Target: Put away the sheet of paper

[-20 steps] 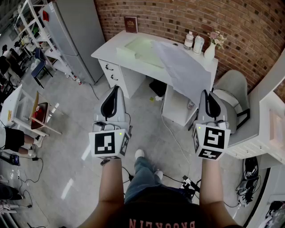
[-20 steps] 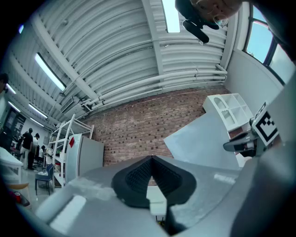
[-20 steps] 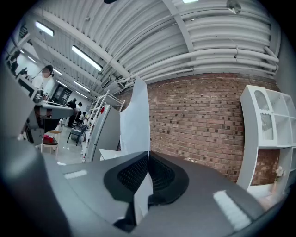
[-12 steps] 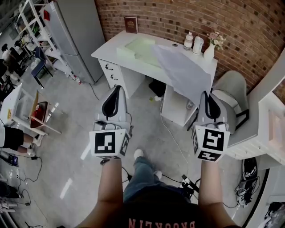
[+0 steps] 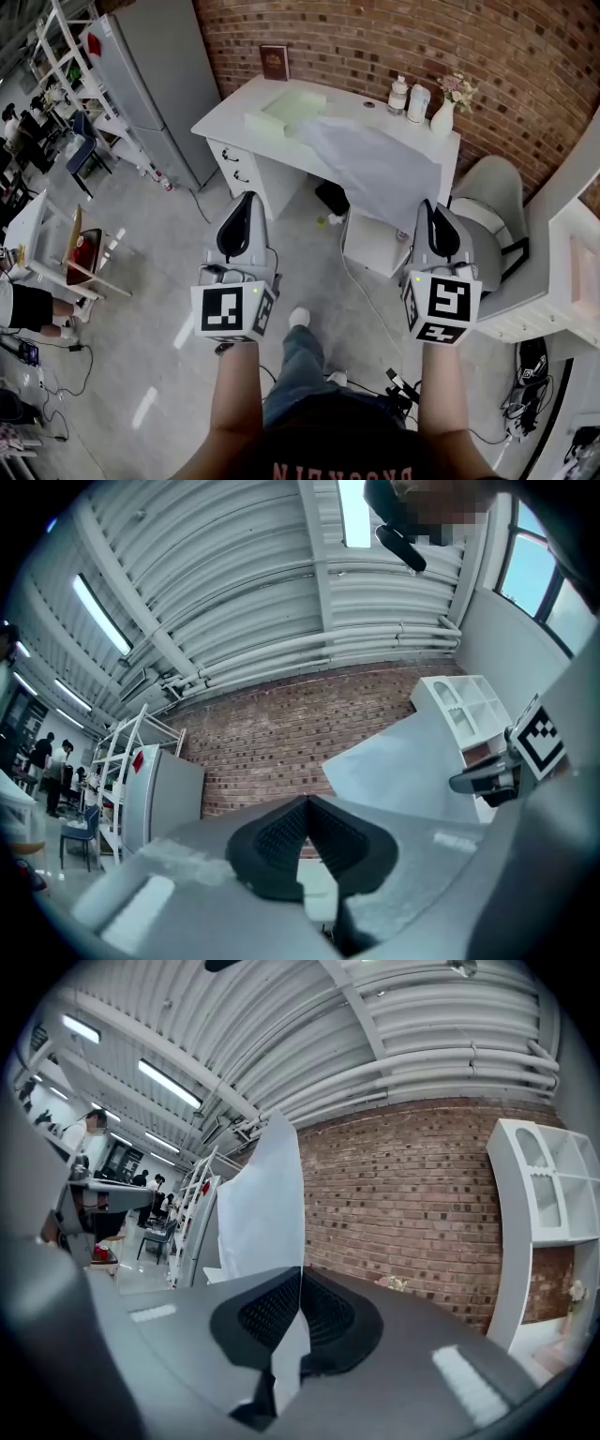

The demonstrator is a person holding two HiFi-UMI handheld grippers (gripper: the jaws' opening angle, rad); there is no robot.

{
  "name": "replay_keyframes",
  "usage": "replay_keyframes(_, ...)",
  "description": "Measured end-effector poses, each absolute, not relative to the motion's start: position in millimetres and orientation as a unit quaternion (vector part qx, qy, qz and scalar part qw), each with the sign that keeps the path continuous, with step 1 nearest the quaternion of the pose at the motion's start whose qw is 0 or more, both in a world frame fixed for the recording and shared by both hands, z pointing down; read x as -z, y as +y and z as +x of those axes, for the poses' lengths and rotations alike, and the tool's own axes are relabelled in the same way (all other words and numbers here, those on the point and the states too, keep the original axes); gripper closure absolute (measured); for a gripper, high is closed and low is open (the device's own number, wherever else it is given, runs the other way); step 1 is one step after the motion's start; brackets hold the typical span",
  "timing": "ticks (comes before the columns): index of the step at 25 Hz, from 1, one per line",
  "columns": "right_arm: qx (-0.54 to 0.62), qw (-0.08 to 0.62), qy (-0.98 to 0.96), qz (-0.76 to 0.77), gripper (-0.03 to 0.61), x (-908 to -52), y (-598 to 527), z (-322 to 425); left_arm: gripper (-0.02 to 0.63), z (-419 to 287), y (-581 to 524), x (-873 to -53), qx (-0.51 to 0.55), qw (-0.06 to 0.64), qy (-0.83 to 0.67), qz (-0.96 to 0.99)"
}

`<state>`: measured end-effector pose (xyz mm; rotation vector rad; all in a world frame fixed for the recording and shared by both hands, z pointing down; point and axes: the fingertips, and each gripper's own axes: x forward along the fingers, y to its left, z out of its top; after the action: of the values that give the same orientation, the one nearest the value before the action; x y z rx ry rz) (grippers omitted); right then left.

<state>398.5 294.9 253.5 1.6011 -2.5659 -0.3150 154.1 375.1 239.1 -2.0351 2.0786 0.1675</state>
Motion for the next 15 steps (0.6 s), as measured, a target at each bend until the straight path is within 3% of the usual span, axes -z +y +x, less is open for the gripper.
replay_keyframes(15,0.099,0.066,-0.839,0.531,0.577,-256.2,141.6,296.3,0.62,41.0,219.6,-244.3,-0.059,0.1,0.709,-0.695)
